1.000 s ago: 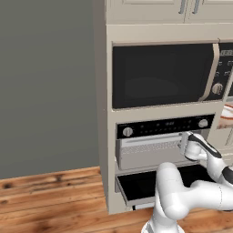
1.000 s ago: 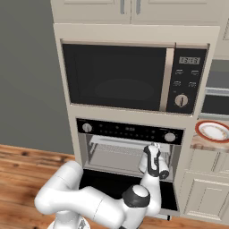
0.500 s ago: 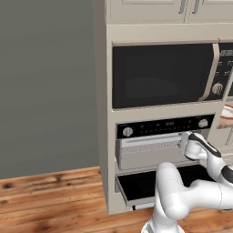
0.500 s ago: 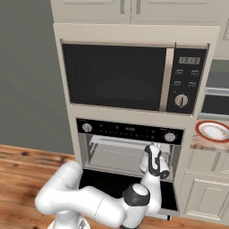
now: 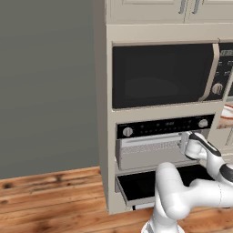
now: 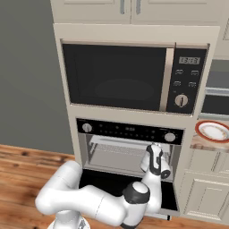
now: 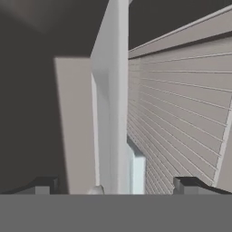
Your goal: Take the baked cake out of the oven and place it on the plate for cooling. Then close the oven door.
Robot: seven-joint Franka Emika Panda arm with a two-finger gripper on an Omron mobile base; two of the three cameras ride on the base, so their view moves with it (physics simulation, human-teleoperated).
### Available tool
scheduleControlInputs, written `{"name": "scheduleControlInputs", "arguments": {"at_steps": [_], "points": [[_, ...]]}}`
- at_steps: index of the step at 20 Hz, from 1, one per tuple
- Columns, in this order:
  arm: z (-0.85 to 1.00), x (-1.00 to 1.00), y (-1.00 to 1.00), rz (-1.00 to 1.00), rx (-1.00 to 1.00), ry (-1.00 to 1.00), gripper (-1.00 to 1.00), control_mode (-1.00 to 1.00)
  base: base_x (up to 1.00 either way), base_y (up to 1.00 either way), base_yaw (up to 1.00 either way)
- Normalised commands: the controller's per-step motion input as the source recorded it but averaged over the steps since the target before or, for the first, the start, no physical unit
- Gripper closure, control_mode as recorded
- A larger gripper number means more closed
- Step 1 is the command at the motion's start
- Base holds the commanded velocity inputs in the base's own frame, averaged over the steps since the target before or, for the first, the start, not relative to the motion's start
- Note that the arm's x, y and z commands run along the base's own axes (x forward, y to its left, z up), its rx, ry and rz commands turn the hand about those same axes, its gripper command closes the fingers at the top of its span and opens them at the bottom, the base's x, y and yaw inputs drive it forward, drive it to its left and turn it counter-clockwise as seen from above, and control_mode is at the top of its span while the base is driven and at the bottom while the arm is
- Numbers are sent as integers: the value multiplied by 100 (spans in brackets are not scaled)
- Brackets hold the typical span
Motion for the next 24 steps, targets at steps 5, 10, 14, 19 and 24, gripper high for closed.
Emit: {"name": "scheduleControlInputs", "arguments": {"at_steps": [5, 10, 14, 19, 24], "points": [[-49, 0, 6, -2, 0, -8, -100, -100, 0, 0, 0], [-50, 0, 3, -1, 0, -7, -100, -100, 0, 0, 0], [-53, 0, 6, -1, 0, -6, -100, -100, 0, 0, 0], [-32, 0, 2, 0, 0, -3, 100, -100, 0, 0, 0], [-11, 0, 0, 0, 0, 0, 100, -100, 0, 0, 0]]}}
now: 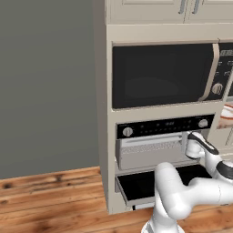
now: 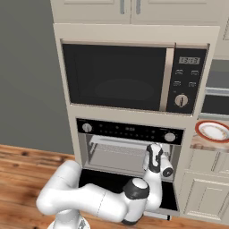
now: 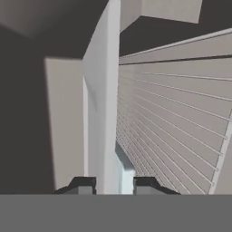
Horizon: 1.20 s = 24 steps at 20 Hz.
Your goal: Take the baked cake out of the oven and place it on the plate for cooling. Then close the oven door.
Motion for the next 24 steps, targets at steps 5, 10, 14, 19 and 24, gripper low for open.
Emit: {"name": "scheduleControlInputs", "arguments": {"at_steps": [5, 10, 14, 19, 24], "points": [[-2, -7, 0, 0, 0, 0, 100, -100, 0, 0, 0], [-3, -35, 0, 0, 0, 0, 100, -100, 0, 0, 0], [-4, -49, 0, 0, 0, 0, 100, -100, 0, 0, 0], [-4, -47, 0, 0, 0, 0, 100, -100, 0, 0, 0], [-3, -47, 0, 0, 0, 0, 100, -100, 0, 0, 0]]}}
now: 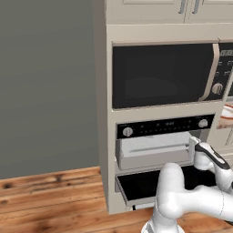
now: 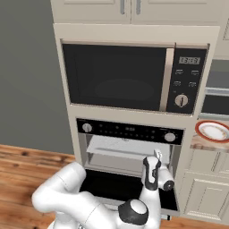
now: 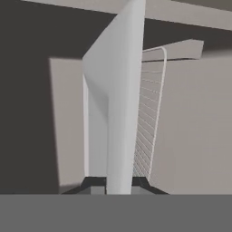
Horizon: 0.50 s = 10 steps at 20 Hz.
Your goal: Take the baked cake out of the oven and place it on the plate for cooling. Then close the oven door.
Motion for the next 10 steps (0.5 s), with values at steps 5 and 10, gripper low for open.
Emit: {"name": "scheduleControlInputs", "arguments": {"at_steps": [5, 10], "points": [[-2, -48, 0, 0, 0, 1, 100, -100, 0, 0, 0], [-1, -38, 0, 0, -3, 13, 100, -100, 0, 0, 0]]}}
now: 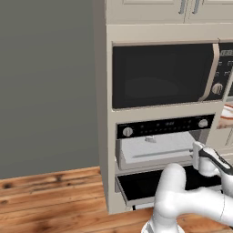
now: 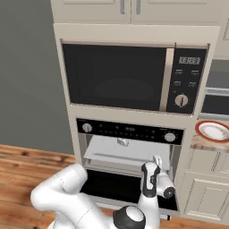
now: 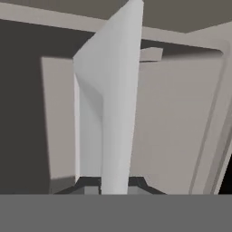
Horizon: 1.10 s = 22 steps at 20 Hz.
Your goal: Take the baked cake out of the oven and place it on the plate for cooling. Then close the oven door.
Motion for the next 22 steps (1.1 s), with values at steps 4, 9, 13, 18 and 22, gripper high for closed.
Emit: {"name": "scheduleControlInputs", "arguments": {"at_steps": [4, 9, 13, 18, 22], "points": [[0, -23, 0, 0, -8, 23, 100, -100, 0, 0, 0], [0, -27, 0, 0, -8, 27, 100, -100, 0, 0, 0], [-1, -36, 0, 0, -7, 29, 100, -100, 0, 0, 0], [-6, -42, 0, 0, -8, 28, 100, -100, 0, 0, 0], [-5, -39, 0, 0, -11, 31, 100, -100, 0, 0, 0]]}}
